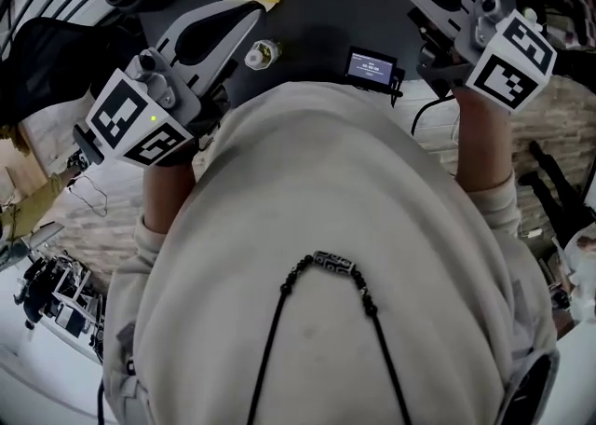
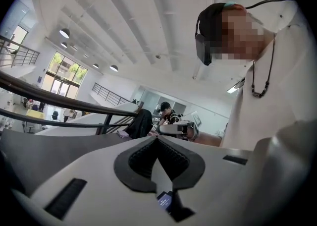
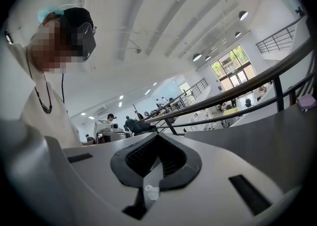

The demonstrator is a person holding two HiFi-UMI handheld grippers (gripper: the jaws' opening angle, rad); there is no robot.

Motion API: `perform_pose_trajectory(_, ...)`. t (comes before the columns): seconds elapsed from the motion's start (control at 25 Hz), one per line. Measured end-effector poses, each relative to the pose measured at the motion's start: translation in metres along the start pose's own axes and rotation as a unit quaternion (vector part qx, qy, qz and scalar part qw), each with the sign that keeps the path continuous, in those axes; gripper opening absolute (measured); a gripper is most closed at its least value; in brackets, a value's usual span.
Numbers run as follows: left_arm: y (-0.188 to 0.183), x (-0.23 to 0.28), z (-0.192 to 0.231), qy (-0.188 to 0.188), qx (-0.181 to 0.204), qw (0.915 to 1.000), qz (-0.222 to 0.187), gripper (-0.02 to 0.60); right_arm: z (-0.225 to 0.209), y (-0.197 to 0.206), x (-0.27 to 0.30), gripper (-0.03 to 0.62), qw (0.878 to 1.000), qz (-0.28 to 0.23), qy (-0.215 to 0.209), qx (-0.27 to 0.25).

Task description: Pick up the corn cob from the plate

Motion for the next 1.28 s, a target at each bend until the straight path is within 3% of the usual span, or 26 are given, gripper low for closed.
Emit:
perform_pose_trajectory(0.24, -0.006, -0.008, -0.011, 0.019, 0.004, 0.9998, -0.008, 0.000, 0.020, 0.004, -0.012, 0.015, 1.000, -0.014, 0.017, -0.007)
perform_pose_trajectory(0.52, 0.003, -0.026, -0.008, 0.011, -0.009, 0.9998, -0.017, 0.000, 0.029, 0.006, 0.002, 0.015, 1.000, 0.005, 0.021, -0.021)
perform_pose_trajectory(0.88, 0.024, -0.043, -0.003, -0.023, -0.033, 0.9988, -0.029, 0.000, 0.026, 0.006, 0.027, 0.015, 0.996, 0.064, 0.012, -0.061)
perform_pose_trajectory(1.08, 0.053, -0.035, -0.017, -0.047, -0.041, 0.9974, -0.037, 0.000, 0.005, 0.021, 0.019, 0.015, 0.993, 0.077, 0.008, -0.086)
perform_pose_trajectory(1.28, 0.055, -0.047, -0.021, -0.072, -0.051, 0.9949, -0.048, 0.000, 0.003, 0.014, 0.027, 0.017, 0.991, 0.093, 0.005, -0.096)
Point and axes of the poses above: the fingertips, and each gripper's own axes: x forward along the fingers, z to its left, y out of its underside, the point moved 7 cm from there along -x, backward along the fingers, and after that the axes turned 7 degrees about x, right-handed, at the moved point
